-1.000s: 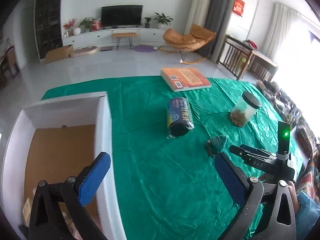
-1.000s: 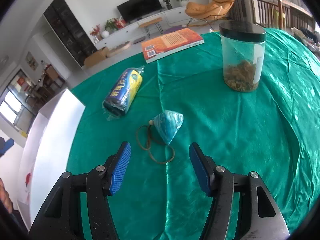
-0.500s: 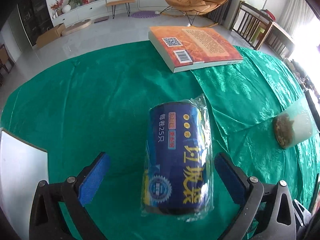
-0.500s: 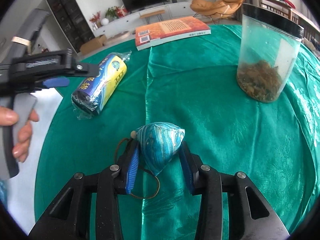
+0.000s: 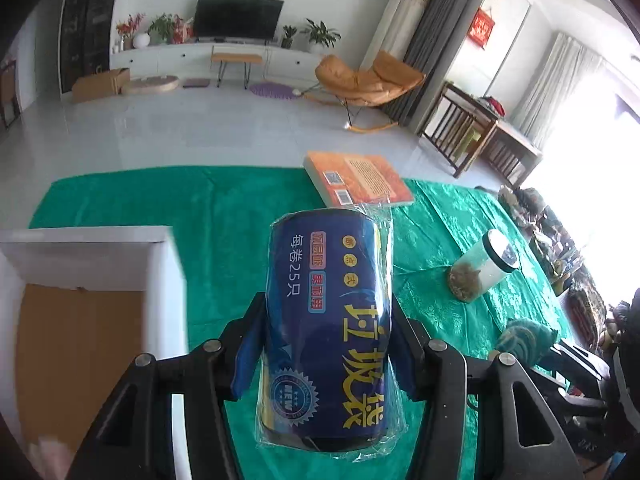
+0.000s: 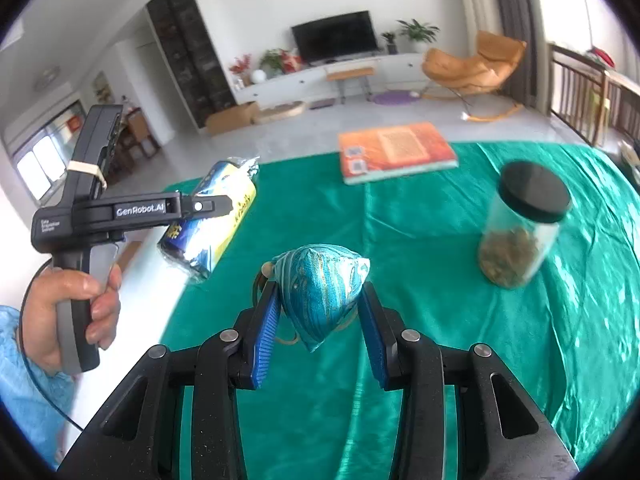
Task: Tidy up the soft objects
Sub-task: 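Grasp the blue garbage bag roll with the left tool while the right tool grasps the blue mask, then carry the bag roll and mask over the white box and open both tools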
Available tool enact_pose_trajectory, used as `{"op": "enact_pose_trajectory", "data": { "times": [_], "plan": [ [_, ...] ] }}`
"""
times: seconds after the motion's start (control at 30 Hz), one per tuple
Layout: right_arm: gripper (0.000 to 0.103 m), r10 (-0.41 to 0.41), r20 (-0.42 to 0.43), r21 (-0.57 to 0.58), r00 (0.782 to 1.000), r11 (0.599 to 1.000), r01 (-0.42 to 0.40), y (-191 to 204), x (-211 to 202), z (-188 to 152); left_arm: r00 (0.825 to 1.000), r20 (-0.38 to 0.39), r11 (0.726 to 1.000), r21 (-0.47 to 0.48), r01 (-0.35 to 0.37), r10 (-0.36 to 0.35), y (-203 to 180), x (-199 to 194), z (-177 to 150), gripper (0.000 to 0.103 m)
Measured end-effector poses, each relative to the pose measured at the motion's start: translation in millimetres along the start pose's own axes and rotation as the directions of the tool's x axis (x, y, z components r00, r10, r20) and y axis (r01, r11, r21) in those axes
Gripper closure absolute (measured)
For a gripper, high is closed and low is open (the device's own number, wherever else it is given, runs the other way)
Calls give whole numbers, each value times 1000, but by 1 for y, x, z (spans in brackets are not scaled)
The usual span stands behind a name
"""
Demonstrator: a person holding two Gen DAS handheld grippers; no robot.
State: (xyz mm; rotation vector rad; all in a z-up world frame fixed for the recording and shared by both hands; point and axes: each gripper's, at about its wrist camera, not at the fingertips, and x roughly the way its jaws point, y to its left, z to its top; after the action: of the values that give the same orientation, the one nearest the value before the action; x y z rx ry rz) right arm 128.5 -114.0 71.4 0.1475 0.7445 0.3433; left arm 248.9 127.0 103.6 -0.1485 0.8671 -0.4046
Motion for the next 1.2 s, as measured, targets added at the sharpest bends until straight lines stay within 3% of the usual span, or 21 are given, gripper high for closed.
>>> {"op": "enact_pose_trajectory", "data": {
  "times": [0.1, 0.17, 0.2, 0.3, 0.33, 0.4, 0.43, 0.5, 0.67, 0.7, 0.8, 0.83, 0.93, 0.97, 1.03, 1.2],
  "plan": [
    [62, 138, 9, -73, 990, 988, -137, 69, -12, 16, 993, 53, 994, -10, -106, 106, 41, -82, -19, 48],
    [61, 224, -15, -117, 975, 968, -224, 117, -13, 19, 975, 68, 977, -43, -209, 211, 73, -125, -39, 47],
    [61, 259, -35, -135, 965, 956, -262, 139, -11, 18, 957, 63, 959, -58, -278, 282, 87, -141, -50, 44],
    [56, 338, -141, -165, 931, 919, -358, 199, 6, 5, 888, 36, 887, -84, -453, 458, 123, -173, -91, 19],
    [52, 362, -196, -162, 912, 905, -394, 214, 13, -3, 871, 41, 870, -97, -484, 489, 131, -183, -105, 12],
    [41, 406, -281, -145, 870, 878, -456, 237, 23, -20, 852, 59, 850, -125, -511, 521, 141, -197, -128, 9],
    [41, 409, -306, -147, 860, 872, -467, 244, 25, -29, 841, 70, 840, -139, -525, 537, 143, -205, -137, 5],
    [41, 392, -337, -160, 856, 872, -462, 253, 29, -40, 808, 81, 808, -159, -567, 583, 143, -212, -152, 0],
    [41, 320, -330, -233, 888, 884, -405, 260, 26, -58, 718, 40, 712, -180, -679, 695, 130, -203, -180, 0],
    [41, 312, -328, -245, 892, 884, -399, 261, 25, -59, 718, 24, 706, -201, -679, 696, 129, -200, -186, 0],
    [40, 288, -328, -285, 900, 878, -385, 267, 25, -63, 749, -23, 719, -261, -644, 663, 127, -194, -199, 0],
    [40, 278, -329, -299, 902, 876, -379, 269, 24, -64, 744, -35, 711, -268, -651, 668, 124, -191, -203, 0],
    [40, 254, -335, -324, 907, 873, -364, 274, 24, -70, 687, -53, 658, -244, -713, 725, 116, -185, -211, 0],
    [40, 243, -336, -331, 910, 874, -356, 275, 24, -70, 676, -49, 648, -241, -723, 735, 113, -184, -210, 0],
    [40, 219, -333, -348, 917, 876, -335, 276, 26, -72, 665, -46, 638, -241, -731, 745, 110, -185, -213, 0],
    [40, 164, -318, -392, 934, 874, -287, 278, 26, -76, 666, -37, 644, -224, -732, 745, 103, -188, -216, 0]
  ]
}}
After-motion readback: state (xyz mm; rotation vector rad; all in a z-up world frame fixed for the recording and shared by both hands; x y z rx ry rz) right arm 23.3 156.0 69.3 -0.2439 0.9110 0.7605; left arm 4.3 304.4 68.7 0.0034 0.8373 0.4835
